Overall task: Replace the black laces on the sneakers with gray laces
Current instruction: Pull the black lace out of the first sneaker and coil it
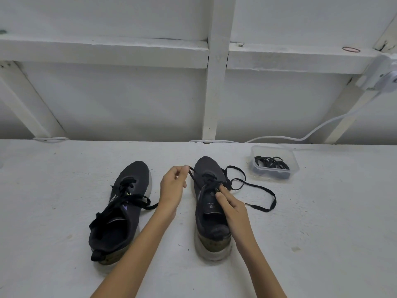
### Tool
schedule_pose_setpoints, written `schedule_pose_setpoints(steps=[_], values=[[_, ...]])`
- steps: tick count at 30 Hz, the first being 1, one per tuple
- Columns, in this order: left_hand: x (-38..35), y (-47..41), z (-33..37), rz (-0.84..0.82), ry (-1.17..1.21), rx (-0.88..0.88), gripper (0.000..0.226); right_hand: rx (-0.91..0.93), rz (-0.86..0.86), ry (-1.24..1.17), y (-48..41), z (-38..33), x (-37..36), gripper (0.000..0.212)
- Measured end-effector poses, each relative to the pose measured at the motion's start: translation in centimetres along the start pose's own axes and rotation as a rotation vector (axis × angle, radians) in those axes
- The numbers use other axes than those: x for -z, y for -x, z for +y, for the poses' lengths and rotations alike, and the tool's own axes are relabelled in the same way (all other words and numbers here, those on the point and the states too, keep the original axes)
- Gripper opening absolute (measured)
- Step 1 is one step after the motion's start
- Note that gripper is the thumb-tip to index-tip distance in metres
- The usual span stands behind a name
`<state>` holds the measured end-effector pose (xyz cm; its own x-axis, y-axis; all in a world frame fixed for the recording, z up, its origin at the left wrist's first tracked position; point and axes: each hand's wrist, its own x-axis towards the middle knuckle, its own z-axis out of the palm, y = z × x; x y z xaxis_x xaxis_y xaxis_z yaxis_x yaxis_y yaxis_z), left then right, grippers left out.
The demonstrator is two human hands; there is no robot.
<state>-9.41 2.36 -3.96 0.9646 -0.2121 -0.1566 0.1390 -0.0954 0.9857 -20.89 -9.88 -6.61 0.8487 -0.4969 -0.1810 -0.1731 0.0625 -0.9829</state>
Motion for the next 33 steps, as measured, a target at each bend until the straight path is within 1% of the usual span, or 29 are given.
schedule_pose_setpoints(steps=[4,6,8,9,11,14,16,18,20,22,24,26,28,29,30,32,33], values=[[-0.4,1.5,-0.8,-0.124,-0.107,0.024,0.037,0.017,-0.014,0.016,-0.1,0.2,0.0,0.033],[-0.5,1.8,-1.4,-0.158,-0.180,-0.026,0.029,0.020,-0.009,0.013,-0.1,0.3,-0.2,0.031],[-0.5,1.8,-1.5,-0.148,-0.208,-0.072,0.019,0.011,-0.001,0.008,-0.2,0.3,-0.2,0.031],[-0.4,1.6,-1.2,-0.128,-0.206,-0.086,0.019,0.007,-0.004,0.006,-0.2,0.2,-0.1,0.032],[-0.1,1.2,0.0,-0.061,-0.143,-0.098,0.023,0.001,-0.011,0.003,-0.2,0.1,0.2,0.036],[1.2,0.2,1.9,0.093,0.111,-0.092,0.020,-0.012,-0.005,-0.005,-0.2,0.2,0.3,0.041],[1.8,-0.2,2.2,0.121,0.189,-0.076,0.018,-0.011,-0.012,0.000,-0.3,0.3,0.2,0.042],[1.7,0.2,1.6,0.061,0.168,-0.031,0.024,-0.004,-0.016,0.004,-0.3,0.4,0.0,0.044],[1.1,0.9,0.4,-0.023,0.098,0.042,0.031,0.008,-0.012,0.006,-0.2,0.3,-0.1,0.055],[0.3,1.7,-0.8,-0.113,0.013,0.066,0.031,0.013,-0.013,-0.009,-0.1,0.2,-0.2,0.065],[-0.4,2.1,-1.6,-0.174,-0.055,0.028,0.024,0.011,-0.009,-0.020,-0.2,0.2,-0.2,0.060],[-0.6,1.9,-1.8,-0.176,-0.104,-0.034,0.022,0.019,-0.013,-0.017,-0.1,0.1,-0.1,0.046],[-0.4,1.4,-1.2,-0.126,-0.137,-0.086,0.024,0.017,-0.020,-0.012,0.0,-0.1,0.1,0.031],[0.0,0.9,-0.6,-0.072,-0.108,-0.104,0.027,0.012,-0.025,-0.017,0.1,-0.2,0.1,0.025],[0.5,0.4,0.0,-0.003,-0.041,-0.116,0.028,0.010,-0.032,-0.022,0.1,-0.3,0.1,0.021],[2.0,-0.8,1.2,0.139,0.111,-0.145,0.028,0.005,-0.033,-0.026,0.2,-0.3,0.1,0.021],[2.7,-1.3,1.6,0.184,0.154,-0.152,0.027,0.008,-0.028,-0.019,0.2,-0.3,0.1,0.020]])
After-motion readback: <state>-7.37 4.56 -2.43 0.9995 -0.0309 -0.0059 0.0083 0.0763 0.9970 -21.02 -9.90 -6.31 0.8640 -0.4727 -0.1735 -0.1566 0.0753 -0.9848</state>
